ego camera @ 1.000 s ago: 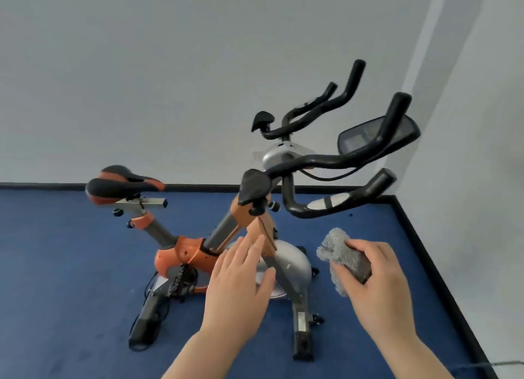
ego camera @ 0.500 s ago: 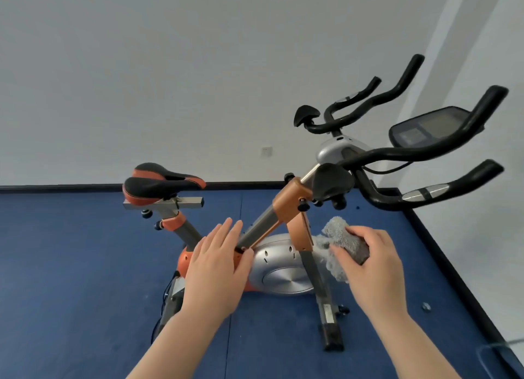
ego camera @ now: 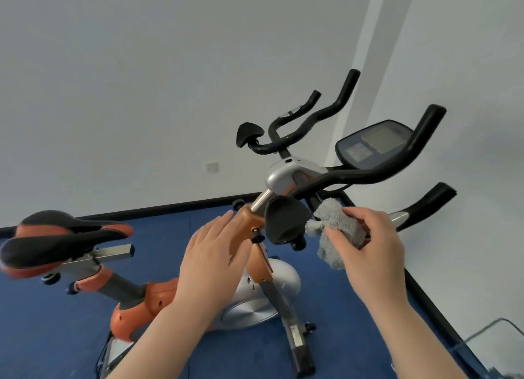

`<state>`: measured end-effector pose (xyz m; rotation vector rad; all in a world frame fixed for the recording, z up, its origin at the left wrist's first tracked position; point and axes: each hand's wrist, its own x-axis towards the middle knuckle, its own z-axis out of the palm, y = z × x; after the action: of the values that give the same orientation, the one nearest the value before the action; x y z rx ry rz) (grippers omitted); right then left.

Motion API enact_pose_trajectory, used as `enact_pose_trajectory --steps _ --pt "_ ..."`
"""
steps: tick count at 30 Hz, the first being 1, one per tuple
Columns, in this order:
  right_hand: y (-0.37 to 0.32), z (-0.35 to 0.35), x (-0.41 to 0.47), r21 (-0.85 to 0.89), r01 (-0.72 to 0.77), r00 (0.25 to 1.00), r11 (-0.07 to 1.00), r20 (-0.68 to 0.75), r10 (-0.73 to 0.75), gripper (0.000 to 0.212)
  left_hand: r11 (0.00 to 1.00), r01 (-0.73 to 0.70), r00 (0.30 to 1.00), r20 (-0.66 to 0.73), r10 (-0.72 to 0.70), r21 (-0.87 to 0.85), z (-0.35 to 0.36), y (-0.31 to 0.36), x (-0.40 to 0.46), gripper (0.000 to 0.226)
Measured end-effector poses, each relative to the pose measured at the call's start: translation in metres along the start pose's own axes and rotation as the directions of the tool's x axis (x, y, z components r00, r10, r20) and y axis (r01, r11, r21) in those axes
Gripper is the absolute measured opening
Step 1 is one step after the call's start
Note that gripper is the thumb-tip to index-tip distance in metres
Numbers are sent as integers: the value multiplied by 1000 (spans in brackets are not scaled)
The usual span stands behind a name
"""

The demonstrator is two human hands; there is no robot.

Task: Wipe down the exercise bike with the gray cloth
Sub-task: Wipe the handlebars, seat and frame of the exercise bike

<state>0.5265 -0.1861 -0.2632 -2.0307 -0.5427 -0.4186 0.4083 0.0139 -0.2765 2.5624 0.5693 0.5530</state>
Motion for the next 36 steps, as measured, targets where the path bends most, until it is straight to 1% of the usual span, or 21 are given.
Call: enact_pose_trajectory --steps 2,5,6,7,9,10,11,14,17,20,22,24,25,28,32,34,36 --pt "2 4 20 -9 16 999 1000 -32 -16 33 998 -16 1000 -2 16 -59 6 4 20 43" --pt "-3 20 49 -45 60 998 997 -13 -61 35 989 -44 996 75 55 -144 20 3 42 48" --pt "-5 29 57 -64 81 996 995 30 -79 36 984 -65 991 103 82 -166 25 1 49 50" --pt "-7 39 63 -100 96 991 990 107 -85 37 978 -79 987 119 103 -193 29 0 56 50" --pt "-7 60 67 -218 132 950 967 308 -60 39 963 -78 984 133 116 -256 36 -3 69 50" --pt "-5 69 66 -252 141 928 957 371 -39 40 955 -82 982 140 127 -287 40 -6 76 50" --pt "-4 74 64 -247 127 922 961 387 -22 41 945 -95 977 153 149 -314 43 -9 82 49" --pt "-4 79 60 -178 40 947 983 321 20 42 891 -164 938 213 273 -423 48 -18 97 42" --pt "-12 87 60 -235 -32 967 972 237 89 30 828 -195 897 246 367 -525 47 -23 107 42" --pt "-24 88 59 -337 -89 972 937 177 156 23 790 -248 844 276 461 -561 47 -26 119 43" --pt "-26 78 49 -419 -140 961 897 162 225 20 788 -271 828 283 484 -554 51 -27 122 43" --pt "-29 66 31 -442 -217 945 870 127 300 20 792 -275 844 257 471 -545 56 -27 122 42" --pt "-32 62 23 -436 -252 940 864 101 325 21 779 -255 842 265 470 -573 58 -27 122 42" --pt "-36 72 23 -440 -278 950 854 8 313 21 726 -161 802 341 491 -668 61 -29 122 45" --pt "-33 98 41 -443 -268 962 855 -76 262 20 723 -200 795 321 514 -661 63 -39 123 47" --pt "-32 98 33 -470 -251 966 846 -63 252 19 718 -193 798 318 511 -668 62 -43 121 47" --pt "-35 89 16 -493 -215 969 843 1 247 21 716 -176 797 330 507 -675 61 -46 119 48"
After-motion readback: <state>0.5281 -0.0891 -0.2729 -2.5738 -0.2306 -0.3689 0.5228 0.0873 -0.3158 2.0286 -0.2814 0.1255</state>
